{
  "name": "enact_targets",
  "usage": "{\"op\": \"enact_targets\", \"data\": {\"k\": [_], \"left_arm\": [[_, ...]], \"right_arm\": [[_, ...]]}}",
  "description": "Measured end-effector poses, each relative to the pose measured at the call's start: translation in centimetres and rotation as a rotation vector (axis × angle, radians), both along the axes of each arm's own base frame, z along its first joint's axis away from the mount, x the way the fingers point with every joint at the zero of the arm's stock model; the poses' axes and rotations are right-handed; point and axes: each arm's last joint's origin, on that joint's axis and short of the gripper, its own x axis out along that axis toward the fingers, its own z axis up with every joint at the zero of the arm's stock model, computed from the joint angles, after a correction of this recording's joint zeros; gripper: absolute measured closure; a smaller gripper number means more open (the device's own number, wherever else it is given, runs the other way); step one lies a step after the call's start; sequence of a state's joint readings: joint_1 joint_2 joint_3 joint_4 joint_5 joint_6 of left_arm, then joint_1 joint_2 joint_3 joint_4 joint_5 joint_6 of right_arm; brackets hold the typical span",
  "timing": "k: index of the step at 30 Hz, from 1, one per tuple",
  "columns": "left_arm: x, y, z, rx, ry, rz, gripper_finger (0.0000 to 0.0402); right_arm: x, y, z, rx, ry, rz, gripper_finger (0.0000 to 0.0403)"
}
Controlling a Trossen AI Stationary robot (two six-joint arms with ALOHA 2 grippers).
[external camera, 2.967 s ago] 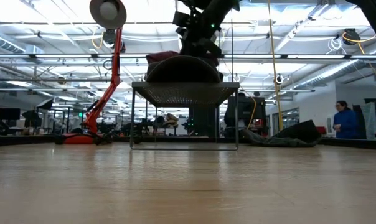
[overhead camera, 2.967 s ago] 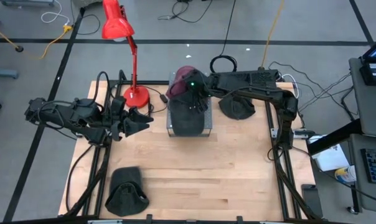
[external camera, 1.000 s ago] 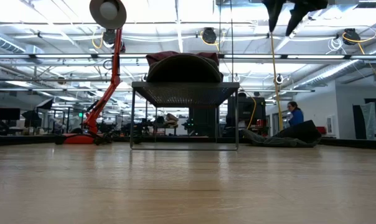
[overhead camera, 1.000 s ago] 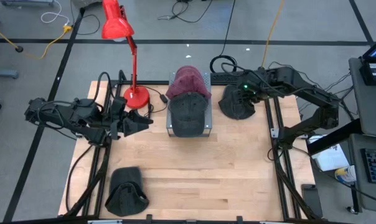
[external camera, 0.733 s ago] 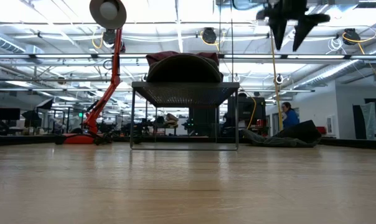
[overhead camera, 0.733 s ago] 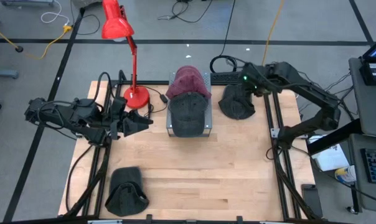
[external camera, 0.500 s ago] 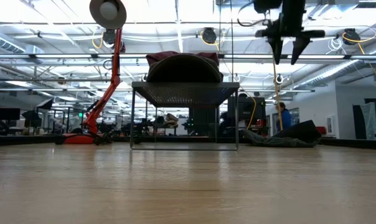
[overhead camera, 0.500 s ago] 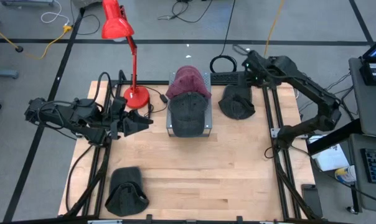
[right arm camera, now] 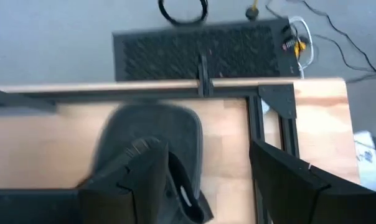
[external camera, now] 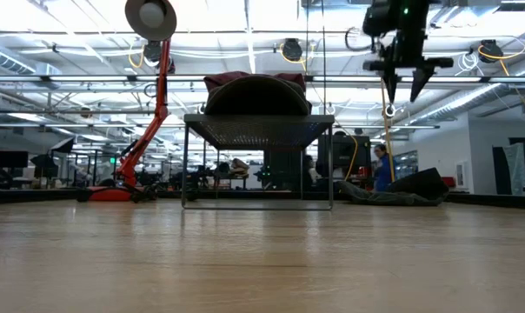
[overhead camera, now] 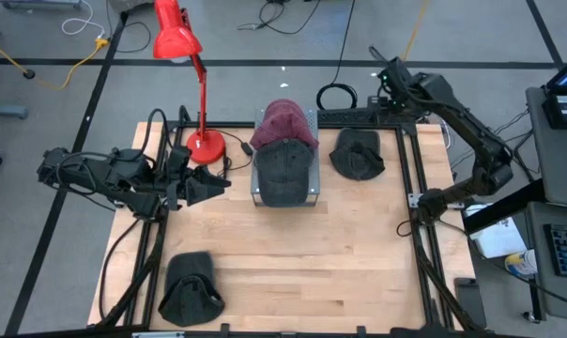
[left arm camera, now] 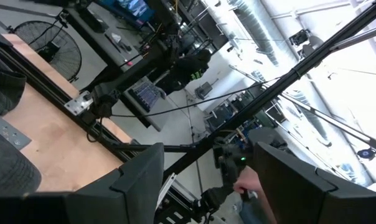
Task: Pick & Place hat
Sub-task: Stack the top black cap on top of the black cap on the shelf
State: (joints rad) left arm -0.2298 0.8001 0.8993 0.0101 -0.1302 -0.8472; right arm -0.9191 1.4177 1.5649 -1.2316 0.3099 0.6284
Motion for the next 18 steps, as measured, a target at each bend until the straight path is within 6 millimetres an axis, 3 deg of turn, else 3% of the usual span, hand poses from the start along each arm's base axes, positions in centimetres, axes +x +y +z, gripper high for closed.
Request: {"op": "enact_targets", "data": {"k": [8,18], "left_arm": [[0.0,0.0,0.0,0.004,0.001,0.002,0.0147],[0.0,0.0,-0.1,0.006,0.009,0.003,0.0147]], "right_arm": [[0.2,-1.4,-6.1,0.09,0.04,-0.013,0.0181],[-0.1,-1.0,-12.6,0.12,0.027,-0.013,0.0181]]}}
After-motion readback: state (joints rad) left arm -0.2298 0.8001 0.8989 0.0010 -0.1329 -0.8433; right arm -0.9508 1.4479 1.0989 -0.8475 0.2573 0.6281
